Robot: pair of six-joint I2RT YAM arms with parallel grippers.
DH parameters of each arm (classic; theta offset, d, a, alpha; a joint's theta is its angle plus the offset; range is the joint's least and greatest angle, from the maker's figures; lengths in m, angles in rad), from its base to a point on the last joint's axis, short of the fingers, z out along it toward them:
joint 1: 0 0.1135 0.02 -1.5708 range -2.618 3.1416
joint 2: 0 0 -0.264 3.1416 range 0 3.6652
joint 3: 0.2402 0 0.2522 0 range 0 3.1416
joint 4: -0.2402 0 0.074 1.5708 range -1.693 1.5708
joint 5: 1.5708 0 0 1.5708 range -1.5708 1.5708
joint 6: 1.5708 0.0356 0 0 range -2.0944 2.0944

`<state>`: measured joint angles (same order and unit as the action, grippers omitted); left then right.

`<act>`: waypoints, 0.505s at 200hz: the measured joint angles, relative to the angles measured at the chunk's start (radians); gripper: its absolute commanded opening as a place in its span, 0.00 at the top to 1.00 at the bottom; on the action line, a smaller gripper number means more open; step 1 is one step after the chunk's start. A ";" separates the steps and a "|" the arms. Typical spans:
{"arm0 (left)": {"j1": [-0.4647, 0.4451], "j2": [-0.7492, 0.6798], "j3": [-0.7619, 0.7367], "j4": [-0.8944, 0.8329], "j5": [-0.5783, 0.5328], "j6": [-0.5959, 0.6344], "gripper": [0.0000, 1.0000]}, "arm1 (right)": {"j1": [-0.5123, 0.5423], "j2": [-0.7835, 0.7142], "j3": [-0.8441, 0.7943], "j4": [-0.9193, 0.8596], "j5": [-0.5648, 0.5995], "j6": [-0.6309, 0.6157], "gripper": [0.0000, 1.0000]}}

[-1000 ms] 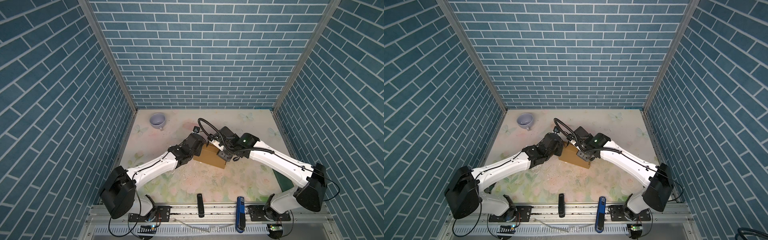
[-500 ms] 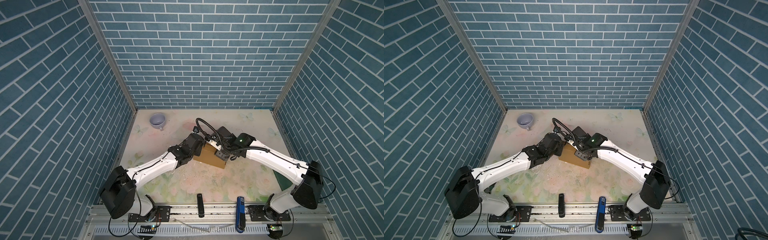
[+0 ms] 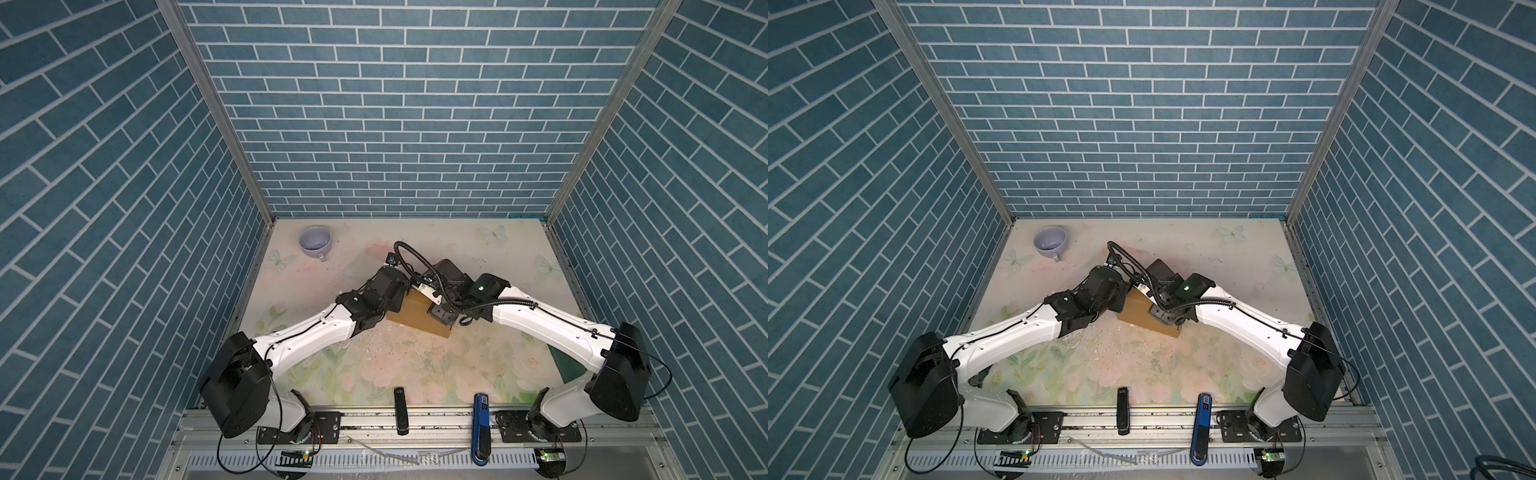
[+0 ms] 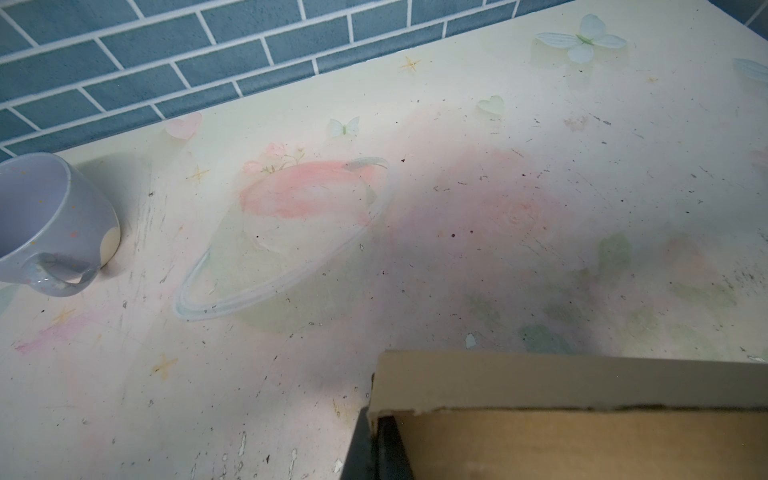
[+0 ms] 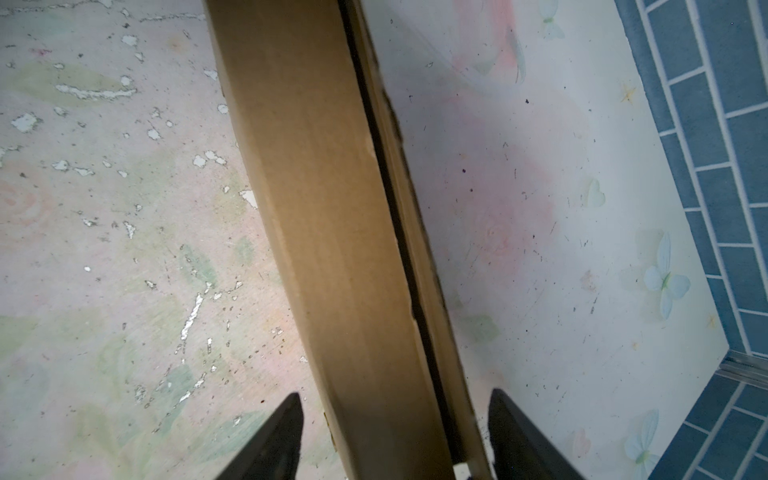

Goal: Fold the paper box

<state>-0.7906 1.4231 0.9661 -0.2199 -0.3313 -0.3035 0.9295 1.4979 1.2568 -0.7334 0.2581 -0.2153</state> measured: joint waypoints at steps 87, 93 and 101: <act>0.000 0.000 0.000 -0.002 0.000 -0.006 1.00 | 0.000 -0.049 -0.066 0.075 0.000 0.010 0.48; 0.000 0.000 0.000 -0.002 0.000 -0.007 1.00 | 0.000 -0.054 -0.072 0.082 -0.001 0.010 0.49; 0.000 0.000 0.000 -0.002 0.000 -0.008 1.00 | 0.000 -0.061 -0.081 0.092 -0.003 0.011 0.51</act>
<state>-0.7906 1.4231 0.9661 -0.2218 -0.3309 -0.3111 0.9298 1.4372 1.1755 -0.6415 0.2550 -0.2047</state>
